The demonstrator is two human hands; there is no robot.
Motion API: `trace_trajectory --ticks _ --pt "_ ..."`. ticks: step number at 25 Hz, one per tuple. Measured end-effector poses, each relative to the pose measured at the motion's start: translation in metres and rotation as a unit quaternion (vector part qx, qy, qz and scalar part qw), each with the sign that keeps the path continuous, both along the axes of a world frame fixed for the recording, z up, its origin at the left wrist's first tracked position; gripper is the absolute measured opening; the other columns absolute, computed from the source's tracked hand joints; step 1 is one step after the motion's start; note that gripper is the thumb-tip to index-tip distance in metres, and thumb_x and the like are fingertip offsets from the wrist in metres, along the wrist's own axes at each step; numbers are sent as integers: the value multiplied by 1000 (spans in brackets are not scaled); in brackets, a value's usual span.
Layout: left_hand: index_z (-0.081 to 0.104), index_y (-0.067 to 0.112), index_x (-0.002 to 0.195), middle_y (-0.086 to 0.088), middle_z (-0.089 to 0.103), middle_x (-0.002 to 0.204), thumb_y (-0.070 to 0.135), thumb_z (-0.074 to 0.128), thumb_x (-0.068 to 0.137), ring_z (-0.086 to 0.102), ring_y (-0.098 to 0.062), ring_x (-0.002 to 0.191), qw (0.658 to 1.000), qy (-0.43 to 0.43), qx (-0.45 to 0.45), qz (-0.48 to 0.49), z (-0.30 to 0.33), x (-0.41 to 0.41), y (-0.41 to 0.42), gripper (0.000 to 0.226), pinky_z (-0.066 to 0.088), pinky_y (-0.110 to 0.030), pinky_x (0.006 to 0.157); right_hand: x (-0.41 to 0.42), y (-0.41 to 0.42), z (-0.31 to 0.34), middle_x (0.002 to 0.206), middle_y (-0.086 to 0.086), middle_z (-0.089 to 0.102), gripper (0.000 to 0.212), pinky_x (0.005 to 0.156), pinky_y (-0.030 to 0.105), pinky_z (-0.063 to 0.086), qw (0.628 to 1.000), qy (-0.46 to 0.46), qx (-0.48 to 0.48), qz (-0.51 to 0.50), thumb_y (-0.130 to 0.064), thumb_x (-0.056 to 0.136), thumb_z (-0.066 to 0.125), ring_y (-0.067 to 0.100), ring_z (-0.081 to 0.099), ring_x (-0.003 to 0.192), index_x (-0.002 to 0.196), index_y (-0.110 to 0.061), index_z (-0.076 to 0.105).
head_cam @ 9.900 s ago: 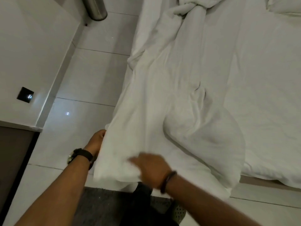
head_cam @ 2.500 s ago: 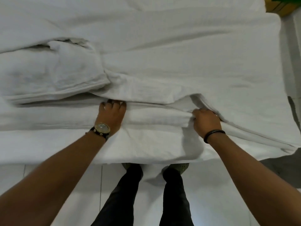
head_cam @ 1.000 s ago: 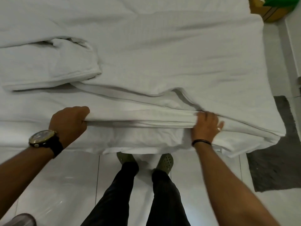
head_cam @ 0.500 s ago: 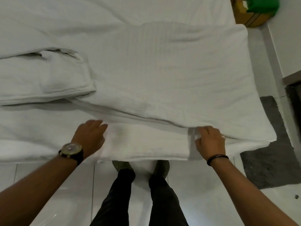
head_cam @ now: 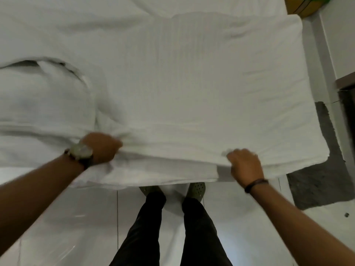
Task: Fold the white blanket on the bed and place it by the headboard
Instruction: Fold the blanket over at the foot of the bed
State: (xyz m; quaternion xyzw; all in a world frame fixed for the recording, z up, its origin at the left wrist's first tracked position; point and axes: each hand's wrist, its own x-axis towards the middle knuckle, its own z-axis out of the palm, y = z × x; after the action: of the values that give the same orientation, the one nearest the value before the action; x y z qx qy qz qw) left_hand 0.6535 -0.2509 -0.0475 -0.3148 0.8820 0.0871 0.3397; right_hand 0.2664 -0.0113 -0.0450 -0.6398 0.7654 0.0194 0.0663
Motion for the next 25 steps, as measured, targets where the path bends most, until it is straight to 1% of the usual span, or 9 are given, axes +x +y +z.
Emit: trace_trajectory --ticks 3,5,8,11,13,16,19,22,25 --pt "56 32 116 4 67 108 24 34 89 65 -18 95 996 -13 87 32 -9 57 103 36 53 -32 82 35 33 -14 90 14 71 34 74 46 52 988 -50 143 -28 12 67 58 38 64 86 88 -10 73" --pt "56 26 109 3 66 104 28 36 89 63 -17 90 990 -59 103 82 -12 50 109 28 51 -30 76 37 7 -14 110 4 67 36 88 41 47 957 -41 283 -44 -2 79 55 30 59 105 107 -21 68" --pt "56 28 89 4 64 97 58 46 77 60 -19 86 981 -50 178 59 -5 21 69 34 38 -26 64 35 -51 10 115 3 63 30 87 37 45 901 -37 433 23 -23 87 47 24 60 101 112 -23 62" --pt "60 30 93 5 65 95 71 44 75 62 -22 87 966 235 54 93 -6 -30 45 48 45 -28 69 79 -92 12 117 7 60 36 85 41 47 967 -149 201 47 -30 83 47 29 58 104 114 -19 62" --pt "58 23 122 -8 59 130 65 47 79 54 -31 120 933 331 -58 128 -15 -69 44 61 47 -41 92 127 -115 3 134 13 54 48 97 48 42 976 -216 29 23 -36 85 44 33 50 124 129 -19 55" --pt "16 24 152 -10 6 162 75 28 82 3 -31 148 965 205 -36 162 -48 -66 68 88 12 -53 118 122 -96 -39 162 7 10 61 116 56 10 979 -131 156 6 -52 97 31 27 6 149 151 -28 20" --pt "3 26 153 -5 -4 162 84 19 77 -4 -28 149 964 157 -65 206 -68 -10 97 97 2 -53 118 4 -7 -58 158 -7 -21 77 115 61 -2 948 -18 251 -196 -71 88 15 20 -12 148 152 -33 -6" --pt "4 25 153 -7 -2 162 87 10 72 -2 -30 149 970 100 -33 218 -49 6 95 102 2 -51 117 -61 30 -32 158 -2 -25 102 114 62 1 891 -11 350 -288 -84 68 -1 21 -15 148 152 -27 -12" --pt "2 24 153 -11 -10 161 87 1 66 -4 -33 148 970 87 -18 227 -23 -10 91 107 2 -50 118 -16 -11 -24 161 12 -10 100 114 61 10 915 -76 239 -315 -77 77 14 29 -5 148 154 -14 2"
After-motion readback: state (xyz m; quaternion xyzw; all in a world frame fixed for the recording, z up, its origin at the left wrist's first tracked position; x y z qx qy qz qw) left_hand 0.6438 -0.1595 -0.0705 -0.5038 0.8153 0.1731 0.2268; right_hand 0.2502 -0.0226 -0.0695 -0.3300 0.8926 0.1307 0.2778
